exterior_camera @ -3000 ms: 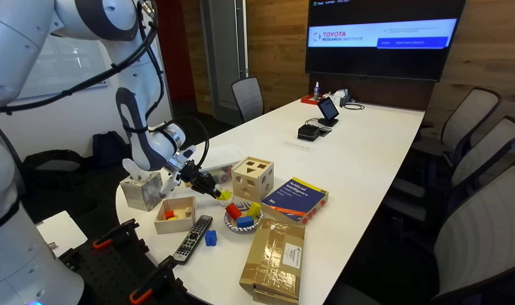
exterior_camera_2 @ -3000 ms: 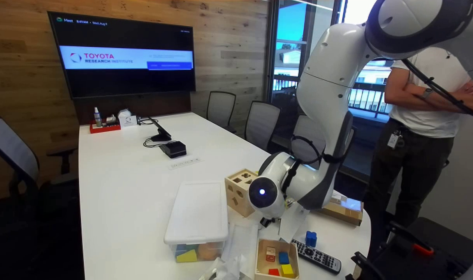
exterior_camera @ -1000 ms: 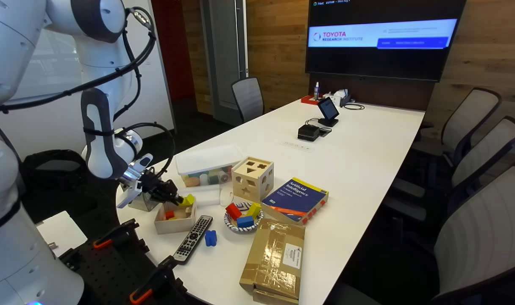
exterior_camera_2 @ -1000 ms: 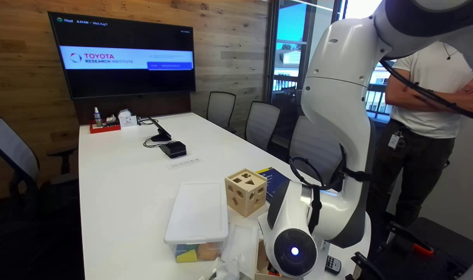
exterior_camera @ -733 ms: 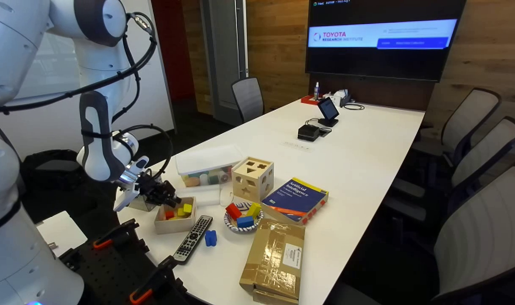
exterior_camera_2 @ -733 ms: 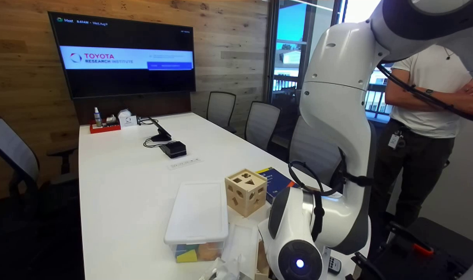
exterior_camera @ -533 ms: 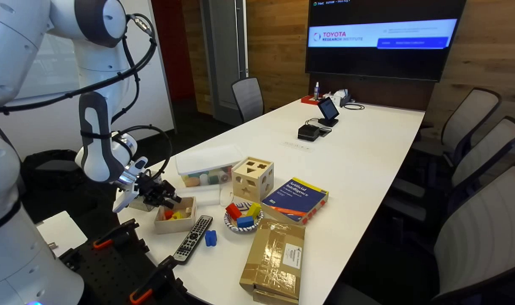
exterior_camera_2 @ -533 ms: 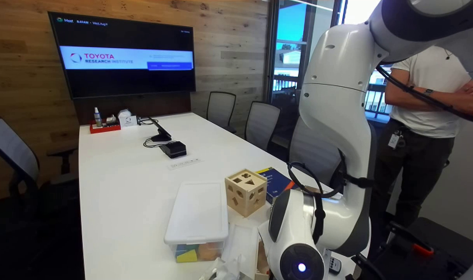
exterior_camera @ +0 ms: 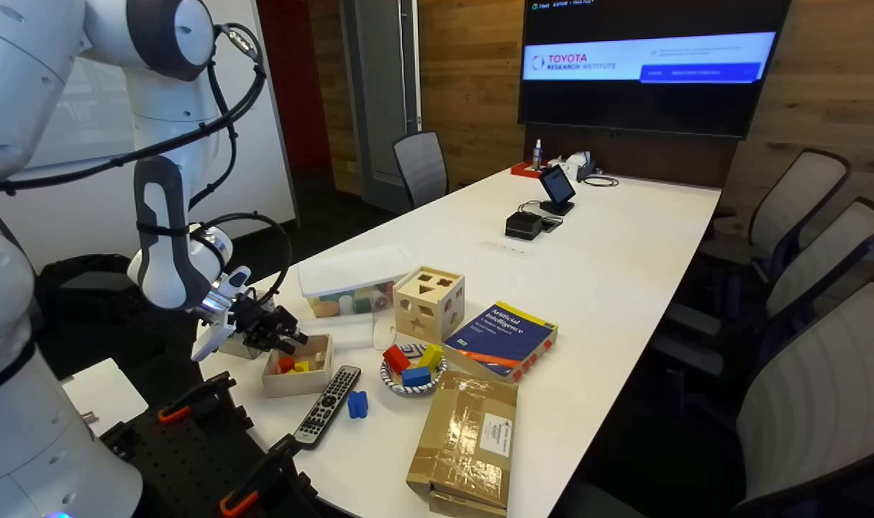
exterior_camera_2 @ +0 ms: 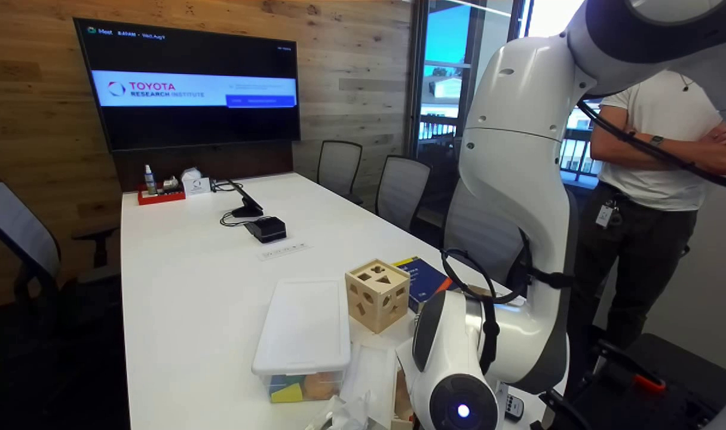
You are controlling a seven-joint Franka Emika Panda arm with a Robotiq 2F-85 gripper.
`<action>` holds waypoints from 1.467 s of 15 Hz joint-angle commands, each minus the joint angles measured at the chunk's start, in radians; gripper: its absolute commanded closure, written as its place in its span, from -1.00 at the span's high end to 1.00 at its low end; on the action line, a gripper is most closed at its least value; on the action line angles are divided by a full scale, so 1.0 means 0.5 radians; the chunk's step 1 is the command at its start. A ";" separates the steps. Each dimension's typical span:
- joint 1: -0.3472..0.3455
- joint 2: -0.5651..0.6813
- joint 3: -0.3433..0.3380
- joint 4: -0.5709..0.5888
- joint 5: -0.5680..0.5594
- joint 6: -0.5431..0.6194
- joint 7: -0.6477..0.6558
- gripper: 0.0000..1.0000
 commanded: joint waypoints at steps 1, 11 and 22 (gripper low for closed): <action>-0.037 0.008 0.035 0.001 -0.007 -0.023 -0.008 0.06; -0.134 0.005 -0.008 -0.008 -0.024 0.028 0.038 0.99; -0.149 0.025 0.009 0.007 0.001 -0.005 0.000 0.99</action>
